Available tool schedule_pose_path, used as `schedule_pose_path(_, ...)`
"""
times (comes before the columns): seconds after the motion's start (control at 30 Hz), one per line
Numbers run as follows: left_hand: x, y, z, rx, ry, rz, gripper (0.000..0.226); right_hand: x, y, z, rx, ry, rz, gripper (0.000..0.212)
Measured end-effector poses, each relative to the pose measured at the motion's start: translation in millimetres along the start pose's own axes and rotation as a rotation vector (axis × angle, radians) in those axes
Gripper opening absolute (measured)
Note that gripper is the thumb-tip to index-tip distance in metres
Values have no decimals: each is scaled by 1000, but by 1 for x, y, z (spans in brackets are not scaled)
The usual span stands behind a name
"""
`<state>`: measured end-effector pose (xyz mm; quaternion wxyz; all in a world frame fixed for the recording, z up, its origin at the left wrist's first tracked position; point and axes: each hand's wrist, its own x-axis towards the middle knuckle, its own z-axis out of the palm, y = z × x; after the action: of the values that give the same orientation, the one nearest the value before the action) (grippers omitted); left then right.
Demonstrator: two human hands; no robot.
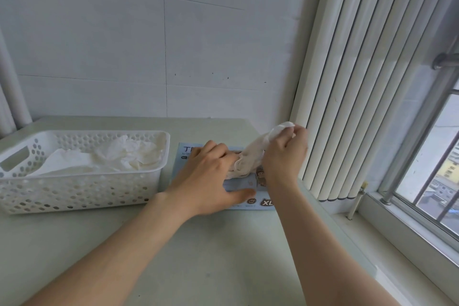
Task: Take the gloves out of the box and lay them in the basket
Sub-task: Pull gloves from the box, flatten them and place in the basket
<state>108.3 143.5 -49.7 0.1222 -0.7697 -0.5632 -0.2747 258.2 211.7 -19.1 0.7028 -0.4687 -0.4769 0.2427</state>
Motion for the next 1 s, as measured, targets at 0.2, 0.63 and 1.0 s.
schedule_pose_path(0.2, -2, 5, -4, 31, -79, -48, 78, -7, -19, -2, 88, 125, -53, 18)
schedule_pose_path(0.63, 1, 5, -5, 52, -188, -174, 88, -1, -49, -6, 214, 283, -246, 20)
schedule_pose_path(1.0, 17, 3, -57, -639, 139, -362, 35, -13, -41, -4, 136, -195, -50, 24)
